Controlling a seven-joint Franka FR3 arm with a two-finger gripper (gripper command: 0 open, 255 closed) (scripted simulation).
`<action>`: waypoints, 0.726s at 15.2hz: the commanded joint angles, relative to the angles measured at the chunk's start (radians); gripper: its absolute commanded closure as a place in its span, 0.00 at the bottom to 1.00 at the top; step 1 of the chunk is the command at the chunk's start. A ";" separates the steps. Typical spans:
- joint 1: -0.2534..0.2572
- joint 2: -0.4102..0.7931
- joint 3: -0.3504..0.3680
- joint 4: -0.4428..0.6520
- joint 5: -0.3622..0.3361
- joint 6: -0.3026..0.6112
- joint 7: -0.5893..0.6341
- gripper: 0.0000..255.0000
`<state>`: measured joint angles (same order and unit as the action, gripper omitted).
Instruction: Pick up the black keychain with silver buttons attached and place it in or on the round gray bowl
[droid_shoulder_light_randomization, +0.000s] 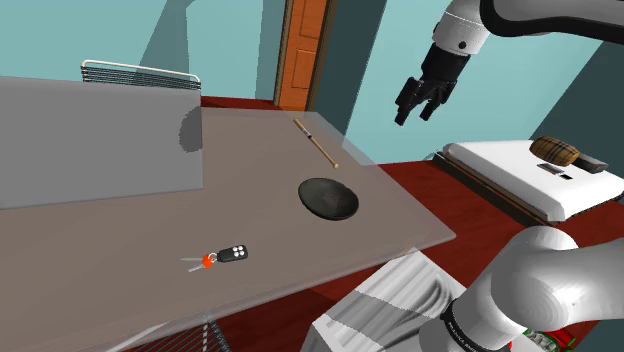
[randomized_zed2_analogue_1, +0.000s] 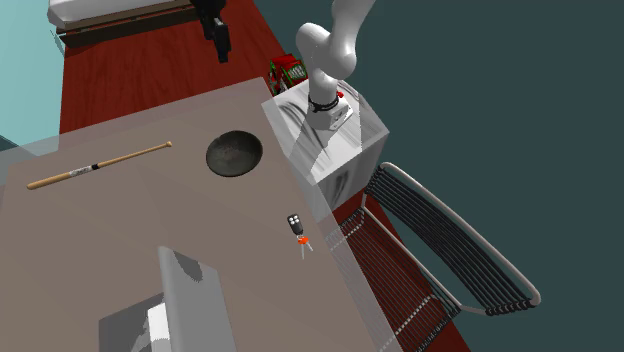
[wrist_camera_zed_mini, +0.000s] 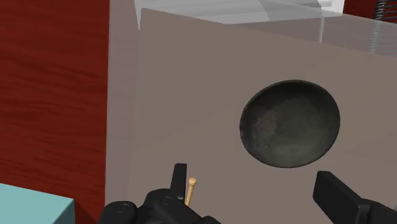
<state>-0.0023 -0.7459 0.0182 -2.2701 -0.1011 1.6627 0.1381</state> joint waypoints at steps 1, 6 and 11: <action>0.000 0.000 0.000 0.000 0.000 0.000 0.000 0.00; 0.008 -0.006 0.103 -0.086 0.071 0.048 0.183 0.00; 0.018 0.029 0.213 -0.136 0.147 0.108 0.366 0.00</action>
<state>0.0148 -0.7286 0.2089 -2.3983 0.0306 1.7559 0.4648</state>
